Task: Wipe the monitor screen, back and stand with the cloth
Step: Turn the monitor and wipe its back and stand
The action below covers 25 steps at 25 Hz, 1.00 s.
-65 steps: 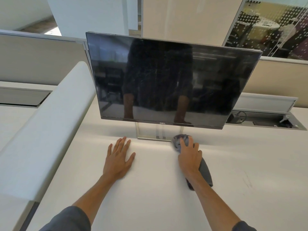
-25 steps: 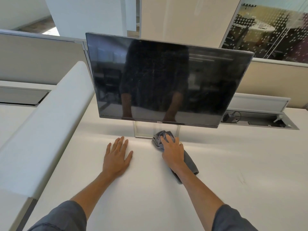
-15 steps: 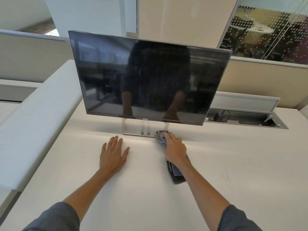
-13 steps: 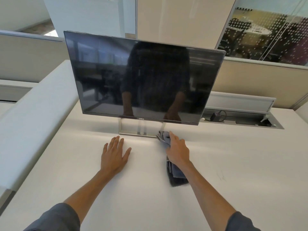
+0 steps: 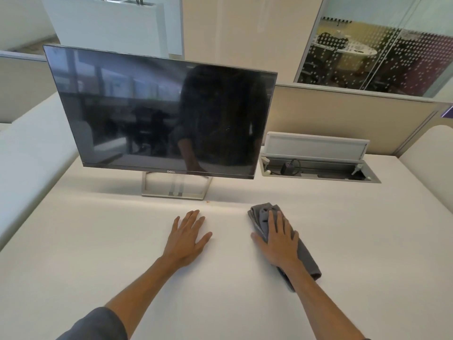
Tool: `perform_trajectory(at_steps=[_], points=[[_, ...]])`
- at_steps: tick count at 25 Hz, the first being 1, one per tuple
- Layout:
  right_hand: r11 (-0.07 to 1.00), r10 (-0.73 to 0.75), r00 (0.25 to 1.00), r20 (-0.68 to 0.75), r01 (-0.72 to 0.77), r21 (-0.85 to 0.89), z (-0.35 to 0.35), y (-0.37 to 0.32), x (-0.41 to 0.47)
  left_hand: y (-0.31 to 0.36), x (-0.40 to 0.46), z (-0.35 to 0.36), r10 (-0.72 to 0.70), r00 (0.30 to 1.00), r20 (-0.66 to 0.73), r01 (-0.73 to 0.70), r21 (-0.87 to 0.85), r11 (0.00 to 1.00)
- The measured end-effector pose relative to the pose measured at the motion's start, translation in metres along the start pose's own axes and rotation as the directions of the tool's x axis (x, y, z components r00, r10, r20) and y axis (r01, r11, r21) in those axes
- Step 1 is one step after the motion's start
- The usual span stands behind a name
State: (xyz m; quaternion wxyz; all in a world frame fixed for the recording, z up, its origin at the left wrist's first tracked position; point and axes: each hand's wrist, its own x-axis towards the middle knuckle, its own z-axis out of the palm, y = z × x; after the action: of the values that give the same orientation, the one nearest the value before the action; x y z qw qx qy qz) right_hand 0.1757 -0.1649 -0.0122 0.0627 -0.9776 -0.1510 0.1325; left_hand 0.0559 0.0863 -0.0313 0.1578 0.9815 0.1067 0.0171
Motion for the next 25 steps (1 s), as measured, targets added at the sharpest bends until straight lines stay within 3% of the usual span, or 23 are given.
perform_trajectory(at_steps=[2, 4, 6, 11, 13, 17, 19, 20, 22, 25], points=[[0.999, -0.011, 1.000, -0.022, 0.011, 0.036, -0.001, 0.000, 0.002, 0.012, 0.002, 0.002, -0.034, 0.999, 0.026, 0.034, -0.005, 0.999], [0.997, -0.036, 0.990, -0.133, 0.044, 0.057, -0.014, -0.002, 0.004, 0.022, 0.004, 0.000, -0.056, 0.998, 0.004, 0.057, -0.032, 0.998], [0.987, -0.086, 0.961, -0.265, 0.118, 0.109, -0.032, -0.006, 0.007, 0.034, 0.008, -0.009, -0.048, 0.997, -0.067, 0.045, -0.038, 0.998], [0.861, -0.136, 0.933, -0.334, 0.278, 0.426, -0.081, -0.023, 0.020, 0.067, 0.043, -0.075, 0.075, 0.954, -0.289, -0.081, -0.009, 0.997], [0.818, -0.136, 0.900, -0.414, 0.338, 0.466, -0.106, -0.034, 0.028, 0.082, 0.064, -0.114, 0.099, 0.926, -0.364, -0.109, -0.008, 0.994], [0.740, -0.057, 0.791, -0.609, 0.443, 0.507, -0.156, -0.063, 0.049, 0.110, 0.101, -0.201, 0.279, 0.740, -0.612, -0.243, 0.144, 0.959], [0.697, -0.038, 0.800, -0.599, 0.451, 0.557, -0.176, -0.076, 0.063, 0.122, 0.123, -0.241, 0.353, 0.669, -0.655, -0.259, 0.240, 0.936], [0.667, -0.048, 0.839, -0.542, 0.430, 0.608, -0.183, -0.082, 0.070, 0.127, 0.134, -0.257, 0.366, 0.665, -0.651, -0.248, 0.270, 0.930], [0.598, -0.086, 0.913, -0.400, 0.368, 0.712, -0.192, -0.090, 0.080, 0.133, 0.155, -0.281, 0.352, 0.721, -0.597, -0.189, 0.320, 0.929], [0.518, -0.133, 0.931, -0.339, 0.357, 0.777, -0.196, -0.098, 0.088, 0.124, 0.179, -0.294, 0.293, 0.837, -0.463, -0.098, 0.400, 0.911]])
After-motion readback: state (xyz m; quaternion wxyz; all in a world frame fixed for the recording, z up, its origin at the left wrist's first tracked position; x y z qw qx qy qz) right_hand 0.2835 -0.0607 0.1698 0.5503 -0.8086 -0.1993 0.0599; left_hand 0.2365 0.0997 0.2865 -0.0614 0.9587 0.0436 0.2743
